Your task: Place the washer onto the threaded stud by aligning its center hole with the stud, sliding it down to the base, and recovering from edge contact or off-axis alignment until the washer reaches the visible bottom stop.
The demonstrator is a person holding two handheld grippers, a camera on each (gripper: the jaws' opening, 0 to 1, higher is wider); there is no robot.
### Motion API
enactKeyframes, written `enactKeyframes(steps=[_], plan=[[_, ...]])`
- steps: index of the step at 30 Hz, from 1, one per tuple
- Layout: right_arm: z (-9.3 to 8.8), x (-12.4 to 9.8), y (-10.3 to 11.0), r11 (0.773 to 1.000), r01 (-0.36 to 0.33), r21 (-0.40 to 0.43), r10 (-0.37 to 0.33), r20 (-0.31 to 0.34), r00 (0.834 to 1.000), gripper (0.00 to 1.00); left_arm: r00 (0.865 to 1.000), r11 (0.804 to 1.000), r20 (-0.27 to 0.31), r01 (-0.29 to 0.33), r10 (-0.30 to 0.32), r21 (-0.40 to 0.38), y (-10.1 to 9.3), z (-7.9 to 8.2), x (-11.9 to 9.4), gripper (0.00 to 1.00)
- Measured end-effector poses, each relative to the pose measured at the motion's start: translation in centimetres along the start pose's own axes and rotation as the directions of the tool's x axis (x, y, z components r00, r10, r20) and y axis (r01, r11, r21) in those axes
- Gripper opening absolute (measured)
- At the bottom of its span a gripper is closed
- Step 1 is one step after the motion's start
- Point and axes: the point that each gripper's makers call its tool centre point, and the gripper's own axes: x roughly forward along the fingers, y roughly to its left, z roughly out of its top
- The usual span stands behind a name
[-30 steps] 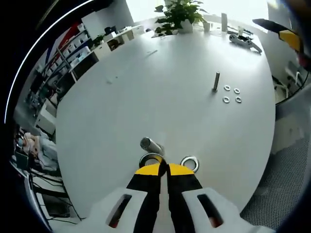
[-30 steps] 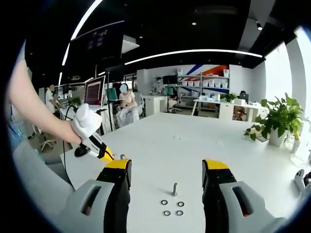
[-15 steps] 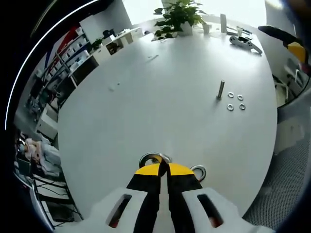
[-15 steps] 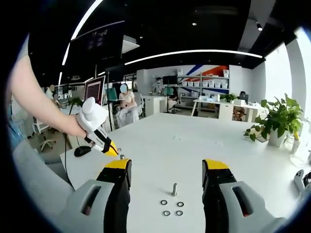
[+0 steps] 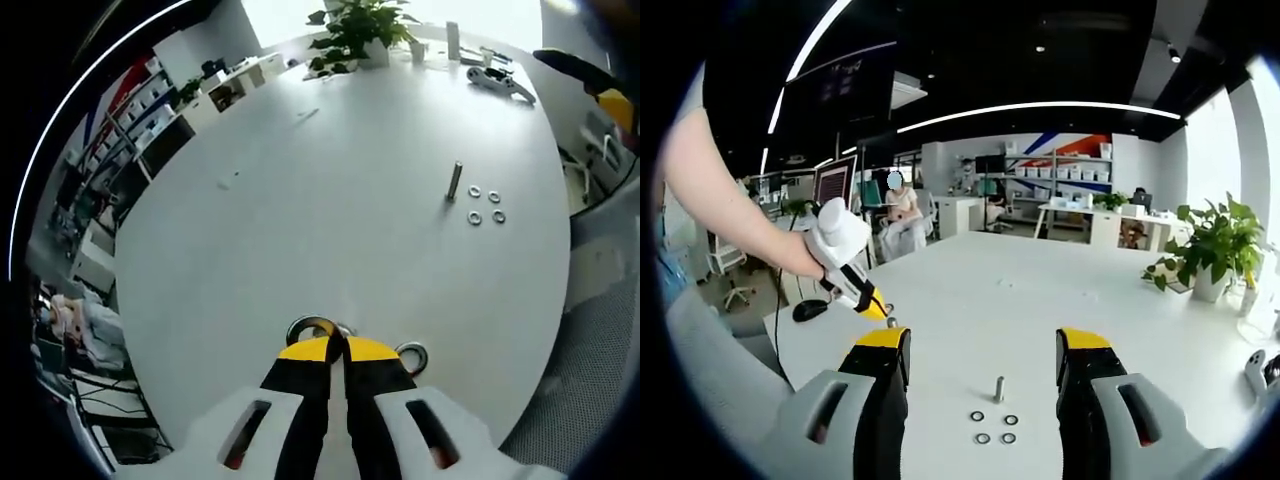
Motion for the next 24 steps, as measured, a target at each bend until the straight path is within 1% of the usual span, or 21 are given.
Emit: enactKeyframes(steps=[7, 18, 24], plan=[[-0.05, 0.02, 0.00, 1.000, 0.000, -0.002, 0.000, -0.003, 1.000, 0.61, 1.000, 1.000, -0.009, 0.009, -0.009, 0.007, -0.20, -0.02, 0.23, 0.02], [-0.10, 0.03, -0.04, 1.000, 0.001, -0.002, -0.001, -0.004, 1.000, 0.61, 1.000, 1.000, -0.019, 0.016, -0.015, 0.008, 0.06, -0.06, 0.69, 0.02], [-0.13, 0.04, 0.01, 1.000, 0.001, -0.002, -0.001, -0.006, 1.000, 0.61, 0.999, 0.999, -0.024, 0.028, -0.028, 0.018, -0.39, 0.12, 0.94, 0.02]])
